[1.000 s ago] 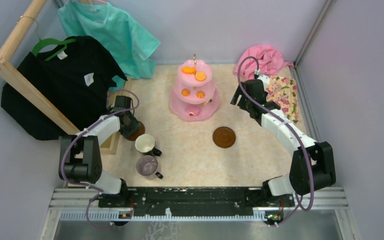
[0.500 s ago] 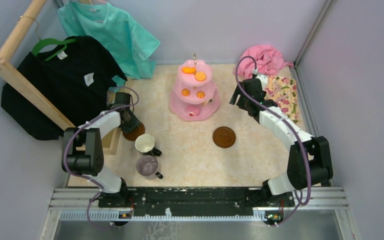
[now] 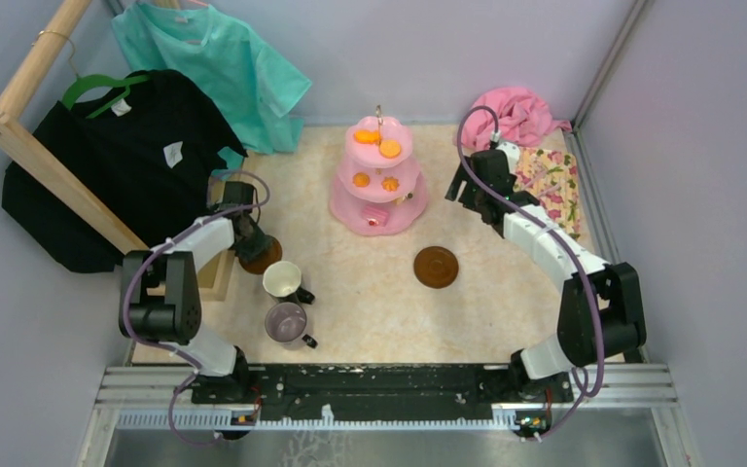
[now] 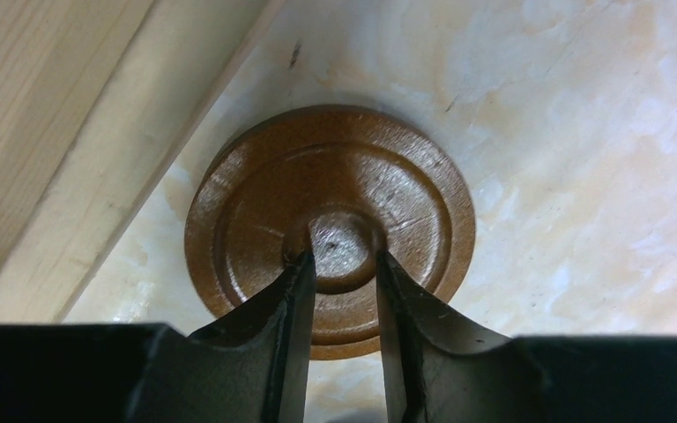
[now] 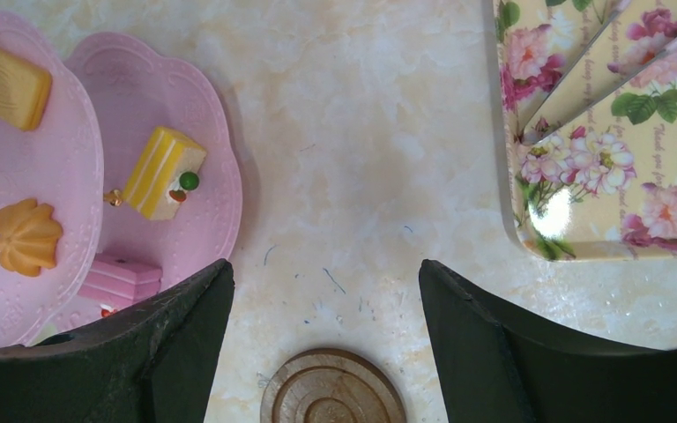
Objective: Serve the afternoon tea
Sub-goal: Move the coaster to the center of the board.
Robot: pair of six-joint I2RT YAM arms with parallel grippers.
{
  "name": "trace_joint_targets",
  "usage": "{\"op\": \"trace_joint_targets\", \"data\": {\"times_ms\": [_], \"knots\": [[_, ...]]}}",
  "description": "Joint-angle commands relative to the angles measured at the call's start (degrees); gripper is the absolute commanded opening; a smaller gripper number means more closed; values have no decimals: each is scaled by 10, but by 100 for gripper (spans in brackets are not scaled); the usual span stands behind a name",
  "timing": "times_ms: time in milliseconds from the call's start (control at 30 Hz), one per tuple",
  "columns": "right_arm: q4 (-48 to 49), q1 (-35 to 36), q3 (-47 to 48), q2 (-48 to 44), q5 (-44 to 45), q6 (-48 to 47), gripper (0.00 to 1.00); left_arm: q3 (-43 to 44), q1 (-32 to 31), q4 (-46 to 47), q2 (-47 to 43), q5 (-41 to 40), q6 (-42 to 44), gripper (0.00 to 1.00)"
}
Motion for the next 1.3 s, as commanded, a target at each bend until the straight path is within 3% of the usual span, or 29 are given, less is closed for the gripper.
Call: {"op": "trace_joint_targets", "data": {"times_ms": [0, 367, 967, 1267], "knots": [[28, 9, 27, 1, -3, -4, 77, -23, 3, -48, -19, -4, 8, 38], [34, 9, 17, 2, -8, 0, 77, -29, 4, -69, -27, 5, 20, 38], [35, 9, -19, -28, -1, 8, 77, -68, 2, -60, -8, 117, 91, 33], [32, 9, -27, -40, 3, 14, 77, -63, -36, -53, 19, 133, 101, 32]]}}
